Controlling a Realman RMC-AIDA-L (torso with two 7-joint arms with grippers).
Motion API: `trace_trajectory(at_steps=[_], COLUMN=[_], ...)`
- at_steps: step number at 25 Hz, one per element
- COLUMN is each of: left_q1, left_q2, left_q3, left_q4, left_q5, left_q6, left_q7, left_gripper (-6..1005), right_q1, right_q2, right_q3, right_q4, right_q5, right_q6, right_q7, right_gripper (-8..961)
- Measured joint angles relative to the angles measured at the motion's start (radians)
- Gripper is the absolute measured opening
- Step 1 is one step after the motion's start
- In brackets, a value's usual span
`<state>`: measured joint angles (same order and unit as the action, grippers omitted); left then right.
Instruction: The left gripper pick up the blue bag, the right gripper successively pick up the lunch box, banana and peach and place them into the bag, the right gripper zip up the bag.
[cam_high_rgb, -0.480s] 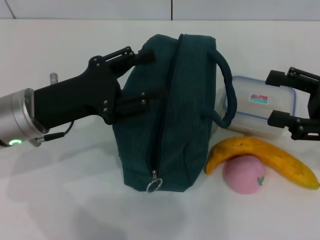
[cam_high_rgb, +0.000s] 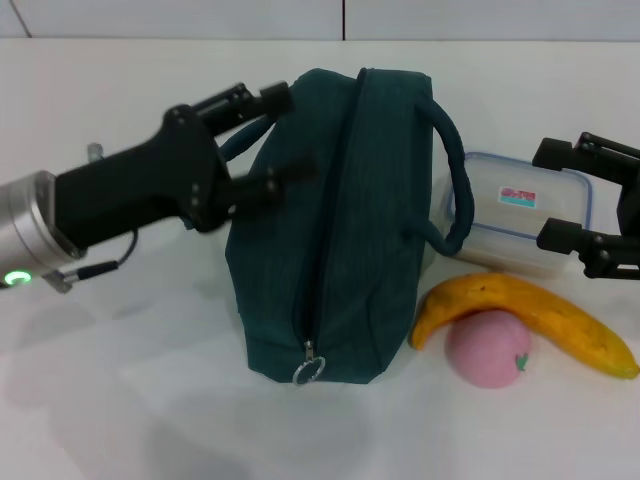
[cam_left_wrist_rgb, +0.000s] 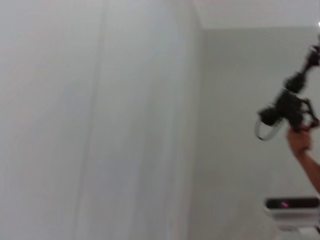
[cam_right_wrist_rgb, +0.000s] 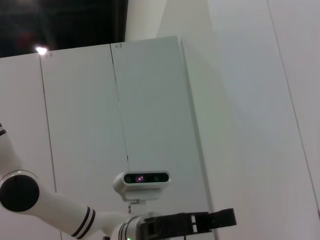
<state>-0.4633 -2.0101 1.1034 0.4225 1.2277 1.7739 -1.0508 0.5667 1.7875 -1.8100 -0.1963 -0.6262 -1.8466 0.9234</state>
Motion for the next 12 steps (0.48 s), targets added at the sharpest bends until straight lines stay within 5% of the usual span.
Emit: trace_trajectory(at_steps=[4, 8, 12], left_q1=[0.005, 0.016, 0.024], left_q2=[0.001, 0.017, 0.0], left_q3=[-0.076, -0.099, -0.101], left_q4=[0.029, 0.184, 0.301], left_q5=[0.012, 0.093, 0.218], left_q6=[-0.04, -0.132, -0.233], left_q7=[-0.148, -0.412, -0.568], left_gripper=[774, 766, 762], right_q1=[-0.001, -0.001, -0.002], right_q2=[0.0, 0.001, 0.001], right_q3=[0.007, 0.017, 0.018], right_q4=[0.0, 0.0, 0.0], right_q5=[0.0, -0.003, -0.004], right_q6=[0.001, 0.001, 0.006], right_q7=[0.0, 0.002, 0.003], right_gripper=[841, 840, 840])
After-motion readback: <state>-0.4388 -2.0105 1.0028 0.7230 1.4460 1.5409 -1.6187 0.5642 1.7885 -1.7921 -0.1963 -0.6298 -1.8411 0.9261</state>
